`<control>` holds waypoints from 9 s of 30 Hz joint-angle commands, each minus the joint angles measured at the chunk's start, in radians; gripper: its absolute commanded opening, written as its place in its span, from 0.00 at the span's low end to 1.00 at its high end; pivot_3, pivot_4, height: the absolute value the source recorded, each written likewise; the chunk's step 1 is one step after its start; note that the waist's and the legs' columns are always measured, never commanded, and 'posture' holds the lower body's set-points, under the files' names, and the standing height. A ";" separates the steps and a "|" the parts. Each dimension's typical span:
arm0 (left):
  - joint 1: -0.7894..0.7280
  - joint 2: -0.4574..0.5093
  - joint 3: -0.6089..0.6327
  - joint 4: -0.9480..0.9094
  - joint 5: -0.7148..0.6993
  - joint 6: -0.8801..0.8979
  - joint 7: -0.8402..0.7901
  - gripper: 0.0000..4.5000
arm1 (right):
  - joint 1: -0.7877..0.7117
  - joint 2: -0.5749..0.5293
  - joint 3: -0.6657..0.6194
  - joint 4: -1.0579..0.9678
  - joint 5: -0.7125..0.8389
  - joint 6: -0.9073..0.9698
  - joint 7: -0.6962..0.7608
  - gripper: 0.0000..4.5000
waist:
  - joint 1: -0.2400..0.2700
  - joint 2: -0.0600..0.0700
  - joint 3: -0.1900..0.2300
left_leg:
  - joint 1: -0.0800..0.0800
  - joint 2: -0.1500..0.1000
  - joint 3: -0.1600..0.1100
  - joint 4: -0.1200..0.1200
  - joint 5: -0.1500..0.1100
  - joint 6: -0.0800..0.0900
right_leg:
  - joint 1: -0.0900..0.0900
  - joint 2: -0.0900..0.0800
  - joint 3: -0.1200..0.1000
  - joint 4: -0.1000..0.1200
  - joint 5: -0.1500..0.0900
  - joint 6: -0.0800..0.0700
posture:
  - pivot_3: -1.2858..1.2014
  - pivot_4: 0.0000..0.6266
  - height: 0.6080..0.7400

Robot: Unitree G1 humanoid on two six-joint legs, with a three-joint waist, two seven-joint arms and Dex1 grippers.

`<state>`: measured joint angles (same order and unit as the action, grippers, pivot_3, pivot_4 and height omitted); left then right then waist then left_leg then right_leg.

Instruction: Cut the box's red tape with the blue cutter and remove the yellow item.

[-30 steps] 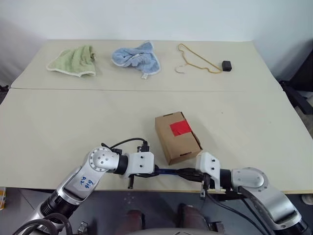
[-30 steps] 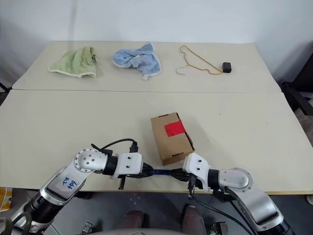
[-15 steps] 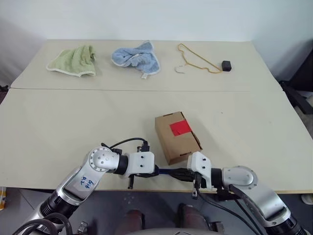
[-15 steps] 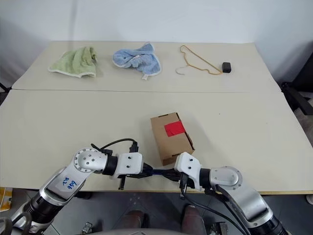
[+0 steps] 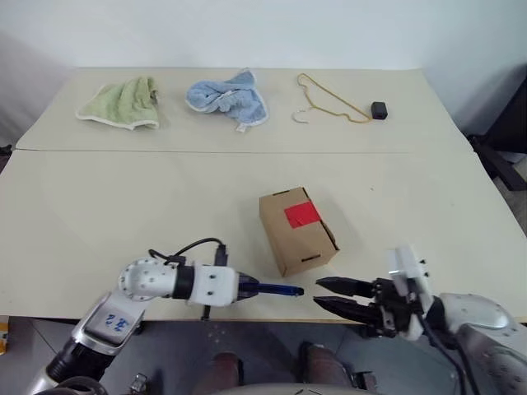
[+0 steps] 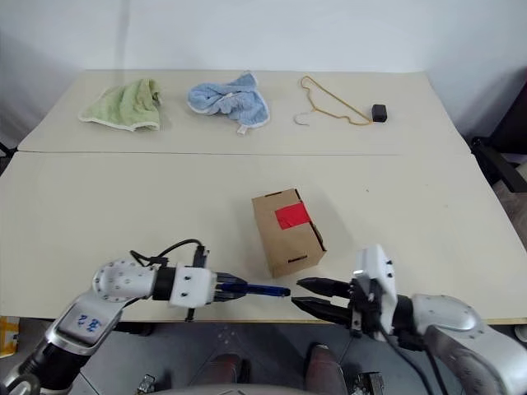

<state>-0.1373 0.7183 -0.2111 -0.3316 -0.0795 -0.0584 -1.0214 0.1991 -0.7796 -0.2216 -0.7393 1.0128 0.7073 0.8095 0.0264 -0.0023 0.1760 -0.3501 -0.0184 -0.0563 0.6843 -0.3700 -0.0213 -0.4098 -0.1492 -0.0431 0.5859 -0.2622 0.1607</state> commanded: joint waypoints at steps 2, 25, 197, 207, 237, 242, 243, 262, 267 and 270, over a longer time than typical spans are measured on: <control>0.004 -0.017 0.060 0.014 -0.068 -0.222 -0.015 0.10 | 0.029 -0.161 -0.148 -0.031 0.437 0.160 -0.363 0.66 | 0.004 0.000 0.000 | 0.000 0.000 0.000 0.000 0.000 0.000 | 0.001 0.000 0.000 0.000 0.001 0.000 | 0.52 0.24 1.00; -0.186 -0.159 -0.036 0.102 0.010 -0.298 0.049 0.10 | -0.278 -0.241 0.257 0.055 0.959 0.027 -1.014 0.74 | 0.000 -0.002 -0.001 | -0.002 0.000 0.001 0.002 0.000 0.001 | 0.000 0.000 -0.002 -0.003 0.002 0.002 | 0.52 0.24 1.00; -0.491 -0.353 -0.066 0.406 -0.122 0.534 0.140 0.00 | -1.254 -0.210 0.231 0.633 0.404 0.907 -0.664 0.03 | -0.002 0.000 0.001 | -0.020 -0.001 0.002 0.015 0.000 0.002 | -0.015 -0.001 -0.003 0.003 0.006 0.003 | 0.52 0.24 1.00; -0.481 -0.360 -0.101 0.402 -0.085 0.524 0.161 0.00 | -1.340 -0.219 0.341 0.699 0.516 0.907 -0.722 0.03 | -0.003 0.001 0.001 | -0.020 -0.001 0.002 0.015 0.000 0.002 | -0.015 -0.001 -0.002 0.004 0.006 0.003 | 0.52 0.24 1.00; -0.465 -0.403 -0.135 0.434 -0.040 0.551 0.206 0.00 | -1.580 -0.335 0.764 0.888 0.959 0.903 -0.907 0.03 | -0.001 0.001 -0.001 | -0.019 -0.001 0.002 0.015 -0.001 0.003 | -0.014 -0.001 -0.002 0.003 0.006 0.003 | 0.52 0.24 1.00; -0.458 -0.402 -0.139 0.428 -0.040 0.557 0.211 0.00 | -1.594 -0.373 0.819 0.868 0.959 0.907 -0.842 0.03 | 0.000 0.001 -0.001 | -0.019 -0.001 0.002 0.014 -0.001 0.003 | -0.014 -0.001 -0.002 0.003 0.006 0.003 | 0.52 0.24 1.00; -0.457 -0.402 -0.139 0.426 -0.040 0.560 0.212 0.00 | -1.596 -0.379 0.828 0.865 0.959 0.907 -0.830 0.03 | 0.000 0.001 -0.001 | -0.020 -0.001 0.002 0.014 -0.001 0.003 | -0.014 -0.001 -0.002 0.002 0.005 0.003 | 0.52 0.24 1.00; -0.456 -0.391 -0.141 0.415 -0.043 0.577 0.215 0.00 | -1.600 -0.531 0.937 0.742 0.959 0.907 -0.654 0.03 | 0.000 0.002 -0.002 | -0.020 -0.001 0.002 0.014 -0.001 0.003 | -0.014 -0.001 -0.002 0.002 0.005 0.003 | 0.52 0.24 1.00; -0.456 -0.389 -0.141 0.416 -0.043 0.574 0.216 0.00 | -1.583 -0.583 0.939 0.709 0.959 0.894 -0.641 0.03 | 0.000 0.002 -0.002 | -0.019 -0.001 0.002 0.014 -0.001 0.003 | -0.014 -0.001 -0.002 0.002 0.005 0.003 | 0.52 0.24 1.00; -0.454 -0.381 -0.137 0.414 -0.042 0.560 0.212 0.00 | -1.531 -0.612 0.879 0.685 0.959 0.838 -0.649 0.03 | 0.001 0.002 -0.002 | -0.019 -0.001 0.002 0.014 -0.001 0.003 | -0.014 -0.001 -0.002 0.002 0.005 0.003 | 0.52 0.24 1.00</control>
<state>-0.6413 0.3175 -0.2907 0.0151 -0.1683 0.4554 -0.8012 -1.3426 -1.3798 0.7056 -0.0110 1.9107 1.5670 0.1186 0.0274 -0.0004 0.1743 -0.3696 -0.0192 -0.0540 0.6984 -0.3711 -0.0182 -0.4242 -0.1502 -0.0454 0.5877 -0.2567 0.1636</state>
